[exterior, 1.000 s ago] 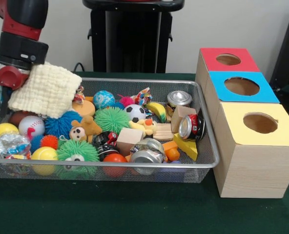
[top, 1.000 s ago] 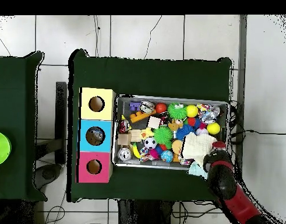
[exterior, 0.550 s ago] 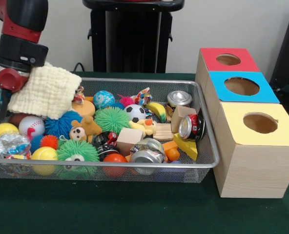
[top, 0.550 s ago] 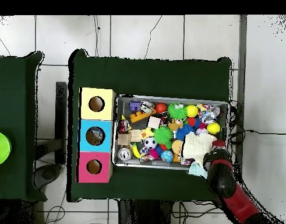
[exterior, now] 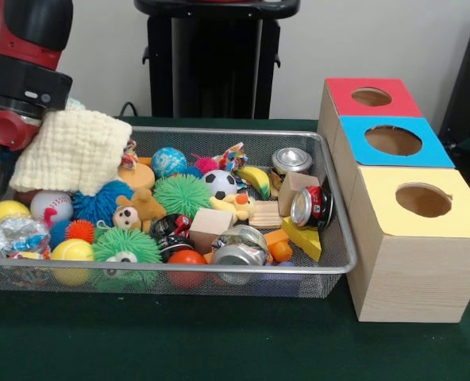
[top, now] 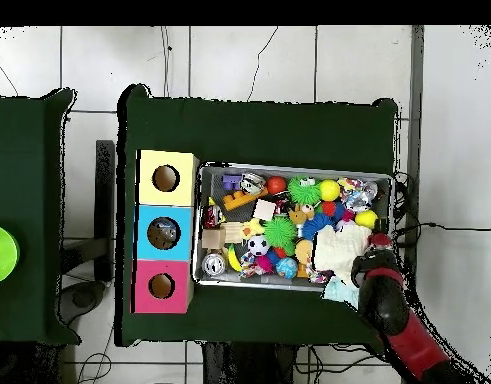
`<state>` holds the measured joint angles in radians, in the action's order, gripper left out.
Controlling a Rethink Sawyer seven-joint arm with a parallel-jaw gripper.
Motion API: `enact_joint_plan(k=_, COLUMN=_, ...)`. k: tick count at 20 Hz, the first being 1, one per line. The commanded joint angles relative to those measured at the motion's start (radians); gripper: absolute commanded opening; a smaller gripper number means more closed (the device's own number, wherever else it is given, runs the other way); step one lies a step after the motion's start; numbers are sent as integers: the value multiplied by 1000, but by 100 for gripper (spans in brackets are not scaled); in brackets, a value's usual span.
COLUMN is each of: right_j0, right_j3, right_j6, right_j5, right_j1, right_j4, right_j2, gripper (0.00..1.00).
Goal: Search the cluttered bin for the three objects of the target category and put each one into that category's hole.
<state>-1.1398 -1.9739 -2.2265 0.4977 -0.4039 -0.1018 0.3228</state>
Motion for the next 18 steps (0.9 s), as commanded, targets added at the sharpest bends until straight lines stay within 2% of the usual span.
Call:
enact_joint_plan(k=1, right_j0=-12, right_j3=-104, right_j6=-270, right_j5=-44, right_j1=-52, right_j4=-11, right_j2=170, gripper=100)
enact_joint_plan(k=4, right_j0=-36, right_j3=-127, right_j6=-277, right_j5=-48, right_j1=-57, right_j4=-10, right_j2=201, gripper=100)
enact_joint_plan(k=6, right_j0=-47, right_j3=-127, right_j6=-275, right_j5=-32, right_j1=-32, right_j4=-22, right_j2=220, gripper=100)
enact_joint_plan(k=12, right_j0=-30, right_j3=-157, right_j6=-295, right_j5=17, right_j1=-17, right_j4=11, right_j2=246, gripper=100)
enact_joint_plan(k=18, right_j0=-41, right_j3=-109, right_j6=-253, right_j5=36, right_j1=47, right_j4=-21, right_j2=241, gripper=100)
